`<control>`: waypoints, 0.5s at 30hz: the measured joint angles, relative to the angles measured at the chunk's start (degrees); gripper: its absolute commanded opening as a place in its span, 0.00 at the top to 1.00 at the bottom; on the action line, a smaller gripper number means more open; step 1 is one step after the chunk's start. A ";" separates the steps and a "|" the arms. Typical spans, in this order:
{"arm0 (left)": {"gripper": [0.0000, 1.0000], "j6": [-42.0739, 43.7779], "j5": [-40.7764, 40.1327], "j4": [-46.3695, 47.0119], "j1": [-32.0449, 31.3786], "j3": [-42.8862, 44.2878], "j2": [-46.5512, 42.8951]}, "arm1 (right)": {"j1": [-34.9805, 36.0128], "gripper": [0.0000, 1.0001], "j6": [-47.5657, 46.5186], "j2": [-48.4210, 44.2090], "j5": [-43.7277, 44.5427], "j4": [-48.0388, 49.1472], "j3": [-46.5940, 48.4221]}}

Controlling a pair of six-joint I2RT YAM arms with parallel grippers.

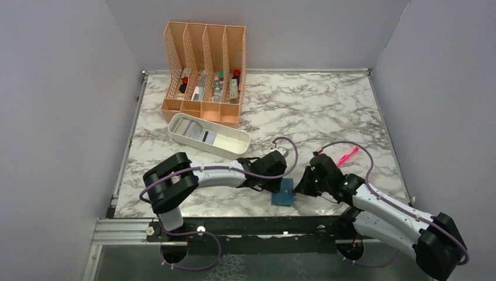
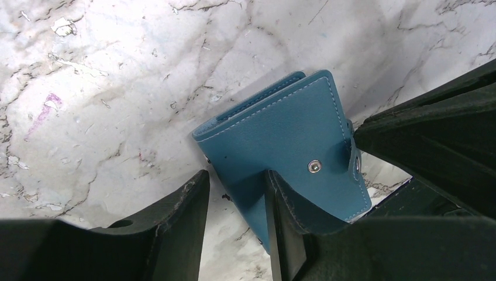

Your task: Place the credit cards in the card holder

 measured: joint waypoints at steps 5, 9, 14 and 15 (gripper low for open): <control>0.58 0.09 0.00 -0.07 0.00 0.00 0.00 | 0.00 0.87 0.17 -0.76 -0.17 -0.63 0.07; 0.58 0.09 0.00 -0.11 0.00 0.00 0.00 | 0.00 0.87 0.44 -0.98 -0.46 -0.68 0.07; 0.59 0.17 -0.02 -0.46 0.00 0.24 0.09 | 0.02 0.87 0.46 -1.99 -0.70 -1.20 0.09; 0.59 0.20 -0.02 -0.68 0.00 0.46 0.15 | 0.02 0.87 0.46 -2.23 -0.76 -1.38 0.11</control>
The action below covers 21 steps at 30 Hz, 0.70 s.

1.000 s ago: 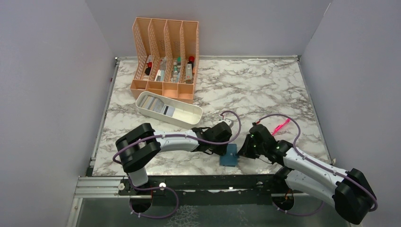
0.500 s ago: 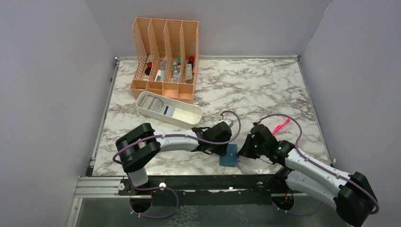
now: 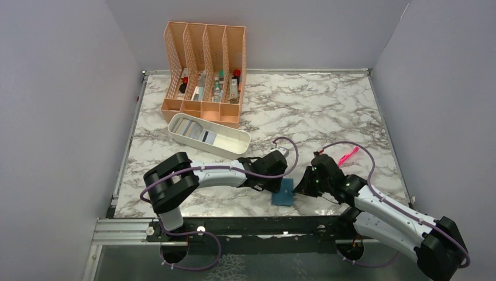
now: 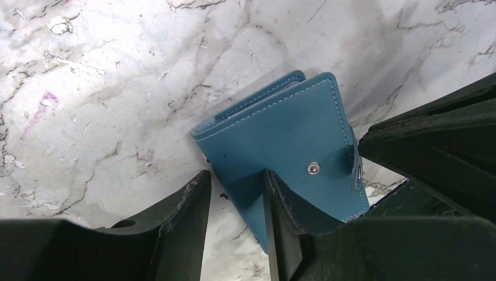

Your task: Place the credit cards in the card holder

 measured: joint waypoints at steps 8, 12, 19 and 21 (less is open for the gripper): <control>0.60 0.00 -0.02 -0.33 0.00 0.35 0.17 | 0.11 0.87 0.44 -0.26 -1.33 -0.59 0.55; 0.60 -0.02 -0.04 -0.35 0.00 0.35 0.17 | 0.11 0.87 0.46 -0.26 -1.42 -0.55 0.55; 0.60 -0.02 -0.04 -0.33 -0.02 0.35 0.17 | 0.11 0.87 0.87 0.46 -2.36 0.31 0.46; 0.60 -0.02 -0.04 -0.33 -0.04 0.37 0.17 | 0.11 0.87 1.42 1.11 -3.21 1.77 -0.13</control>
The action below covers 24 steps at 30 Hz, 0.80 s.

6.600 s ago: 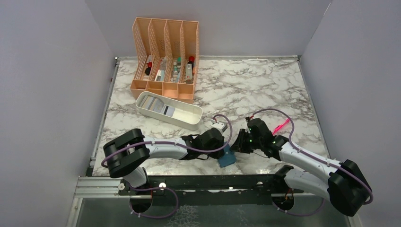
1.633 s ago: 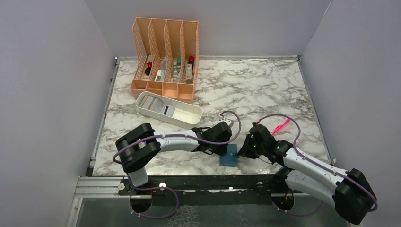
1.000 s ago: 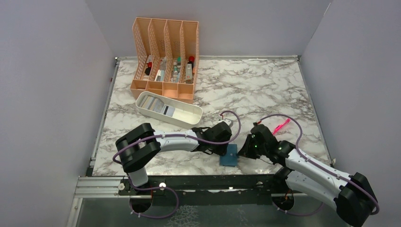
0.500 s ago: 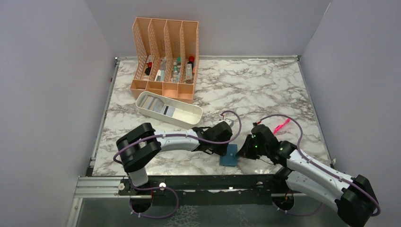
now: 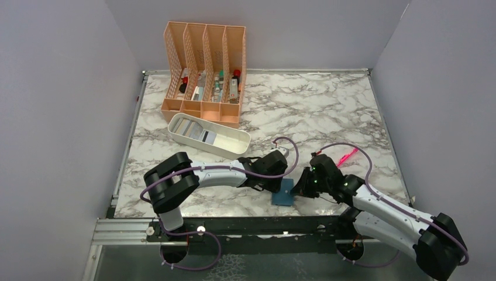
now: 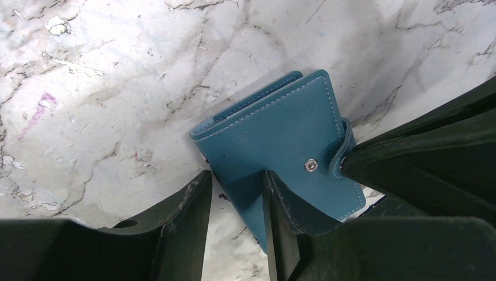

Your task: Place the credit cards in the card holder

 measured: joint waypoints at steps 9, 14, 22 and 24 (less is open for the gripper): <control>0.60 0.00 0.00 -0.02 0.00 0.02 0.00 | 0.00 0.83 1.79 1.68 -2.01 4.52 -2.21; 0.60 0.00 0.02 -0.02 0.00 0.02 0.00 | 0.00 0.82 1.97 1.81 -2.01 6.14 -2.64; 0.60 0.00 0.00 -0.02 0.00 0.02 0.00 | 0.00 0.82 2.05 2.19 -2.27 8.70 -3.21; 0.60 0.00 0.00 -0.02 0.00 0.02 0.00 | 0.00 0.83 2.05 2.21 -2.29 8.85 -3.21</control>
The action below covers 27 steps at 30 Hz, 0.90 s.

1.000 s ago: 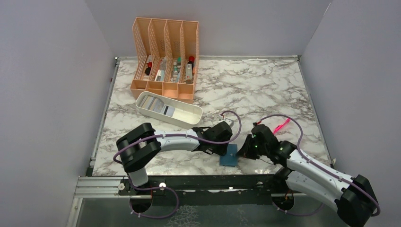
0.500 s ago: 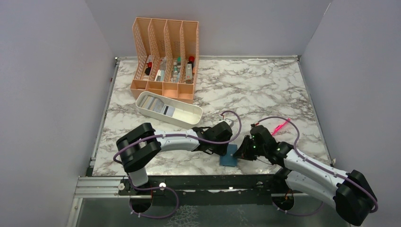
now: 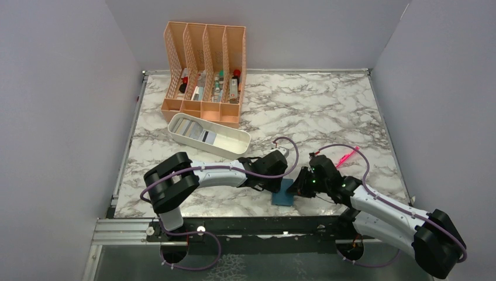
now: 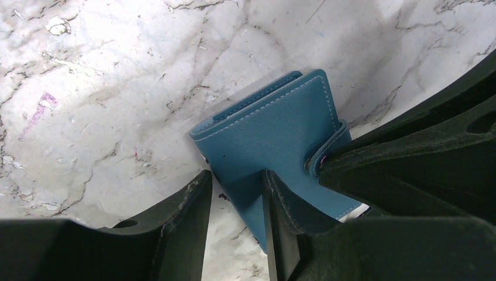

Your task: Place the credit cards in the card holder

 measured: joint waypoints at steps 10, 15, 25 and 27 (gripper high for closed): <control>0.60 0.02 0.02 -0.09 -0.07 0.02 0.00 | 0.00 0.85 -0.04 1.46 -0.28 1.29 -0.04; 0.60 0.00 0.04 -0.09 -0.09 0.02 0.00 | 0.00 0.85 -0.09 2.45 -0.90 1.79 0.22; 0.61 -0.28 0.24 0.15 -0.11 0.00 0.00 | 0.00 0.86 -0.57 4.79 -0.74 -0.48 2.40; 0.61 -0.39 0.31 0.33 -0.11 -0.07 0.00 | 0.00 0.86 -0.63 5.42 -0.37 -1.38 3.17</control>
